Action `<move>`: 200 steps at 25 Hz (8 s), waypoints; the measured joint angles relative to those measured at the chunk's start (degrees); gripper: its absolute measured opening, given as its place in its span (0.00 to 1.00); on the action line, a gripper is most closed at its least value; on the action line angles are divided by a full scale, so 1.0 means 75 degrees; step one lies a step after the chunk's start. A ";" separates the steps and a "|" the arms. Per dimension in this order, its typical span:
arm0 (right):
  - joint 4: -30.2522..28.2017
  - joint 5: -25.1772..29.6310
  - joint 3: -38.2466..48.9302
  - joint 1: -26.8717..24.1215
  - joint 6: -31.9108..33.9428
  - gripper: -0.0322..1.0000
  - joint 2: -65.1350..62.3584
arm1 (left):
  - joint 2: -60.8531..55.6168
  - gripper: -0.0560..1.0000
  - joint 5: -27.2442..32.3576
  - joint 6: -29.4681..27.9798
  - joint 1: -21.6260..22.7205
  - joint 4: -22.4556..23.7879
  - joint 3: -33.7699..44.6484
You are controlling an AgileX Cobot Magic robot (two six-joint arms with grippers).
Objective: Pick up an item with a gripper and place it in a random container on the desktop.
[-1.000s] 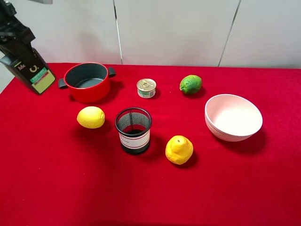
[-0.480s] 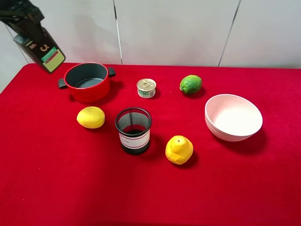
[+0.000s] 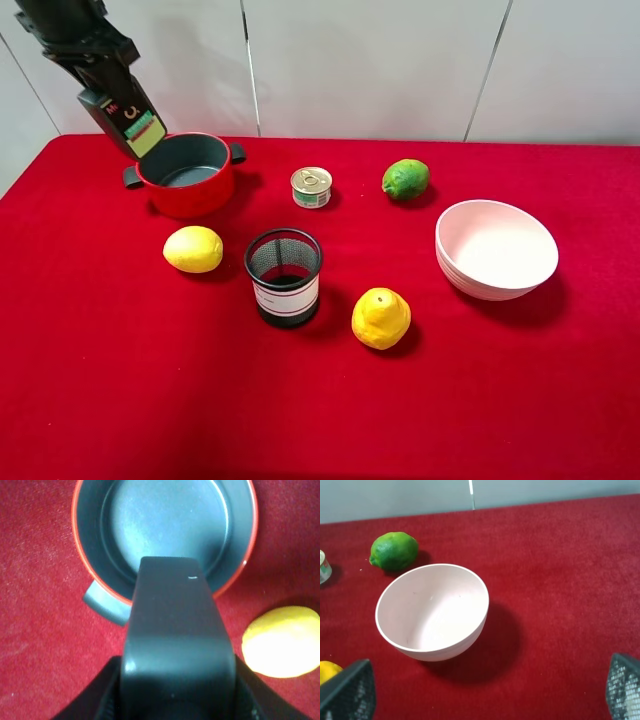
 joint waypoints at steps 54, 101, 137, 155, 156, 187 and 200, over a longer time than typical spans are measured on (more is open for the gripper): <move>0.0000 0.0000 0.0000 0.0000 0.0000 0.70 0.0000 | 0.1942 0.71 -0.1364 -0.0022 0.0000 -0.0369 -0.0799; 0.0000 0.0000 0.0000 0.0000 0.0000 0.70 0.0000 | -0.1225 0.72 0.0020 -0.0956 0.0000 -0.0324 -0.0823; 0.0000 0.0000 0.0000 0.0000 0.0000 0.70 0.0000 | -0.9139 0.72 0.0029 -0.1040 0.0000 -0.0203 0.6458; 0.0000 0.0000 0.0000 0.0000 0.0000 0.70 0.0000 | -1.2537 0.95 0.0029 -0.1046 0.0000 -0.0196 0.7831; 0.0000 0.0000 0.0000 0.0000 0.0000 0.70 0.0000 | -1.2537 0.95 0.0029 -0.1046 0.0000 -0.0196 0.7872; 0.0015 0.0000 0.0000 0.0000 0.0000 0.70 0.0000 | -1.5148 0.99 -0.0831 -0.2787 0.0802 0.0256 1.0211; 0.0023 0.0000 0.0000 0.0000 0.0000 0.70 0.0000 | -1.5148 0.99 -0.0831 -0.2802 0.0862 0.0256 1.0211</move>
